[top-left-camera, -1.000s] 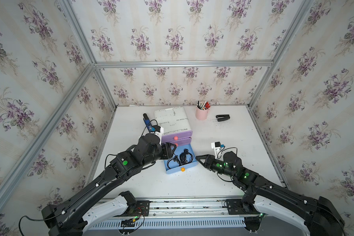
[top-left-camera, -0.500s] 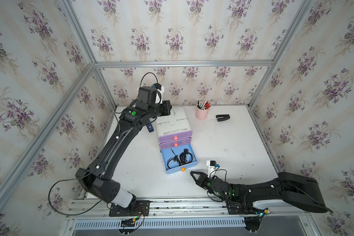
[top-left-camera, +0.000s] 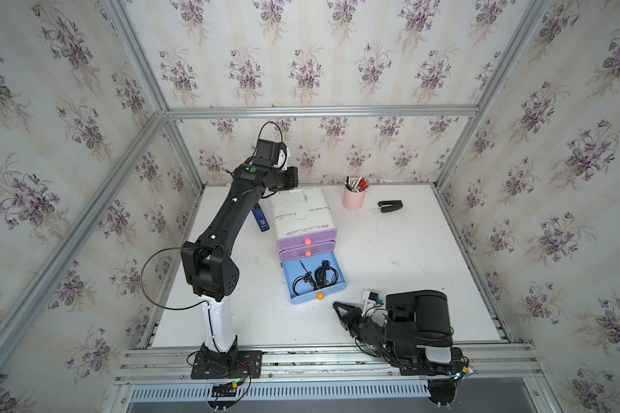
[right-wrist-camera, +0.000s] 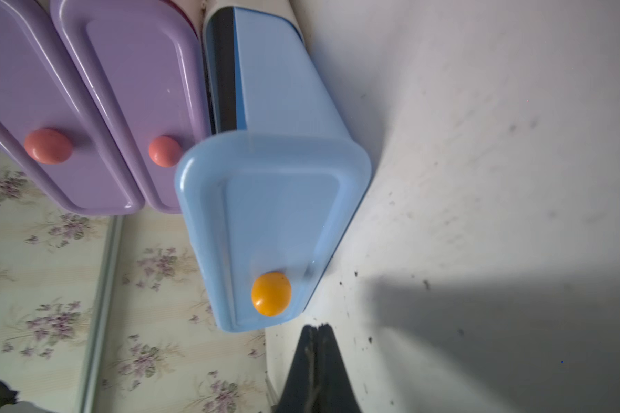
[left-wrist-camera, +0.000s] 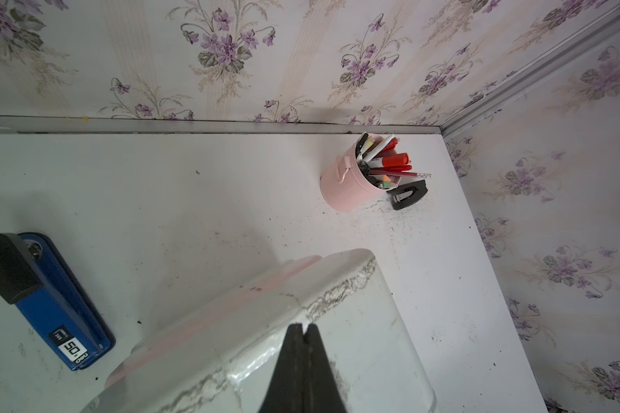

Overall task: Place the wired earphones into the drawer by color
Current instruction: Close the drawer in the storage box.

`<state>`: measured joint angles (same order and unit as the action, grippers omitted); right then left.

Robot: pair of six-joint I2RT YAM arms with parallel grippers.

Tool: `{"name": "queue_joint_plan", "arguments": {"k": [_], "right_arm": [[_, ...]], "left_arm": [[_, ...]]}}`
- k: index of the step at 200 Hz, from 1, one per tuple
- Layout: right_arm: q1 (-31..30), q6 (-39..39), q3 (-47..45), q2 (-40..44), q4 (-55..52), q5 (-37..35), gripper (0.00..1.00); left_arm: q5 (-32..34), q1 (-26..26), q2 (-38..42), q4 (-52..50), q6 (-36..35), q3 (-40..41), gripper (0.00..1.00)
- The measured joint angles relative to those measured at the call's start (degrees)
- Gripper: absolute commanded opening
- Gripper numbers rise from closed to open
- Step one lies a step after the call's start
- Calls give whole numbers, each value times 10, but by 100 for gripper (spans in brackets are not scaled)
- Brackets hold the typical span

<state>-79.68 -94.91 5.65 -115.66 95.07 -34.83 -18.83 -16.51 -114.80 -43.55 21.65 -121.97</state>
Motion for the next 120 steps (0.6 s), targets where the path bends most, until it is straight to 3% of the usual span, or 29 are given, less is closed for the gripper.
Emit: {"name": "queue_joint_plan", "arguments": {"k": [51, 120], "right_arm": [[14, -14, 46, -33, 7, 9, 0], [40, -2, 156, -95, 8, 35, 0]], "left_arm": [[0, 0, -48, -17, -18, -29, 0], [-1, 1, -50, 16, -26, 1, 0]]}}
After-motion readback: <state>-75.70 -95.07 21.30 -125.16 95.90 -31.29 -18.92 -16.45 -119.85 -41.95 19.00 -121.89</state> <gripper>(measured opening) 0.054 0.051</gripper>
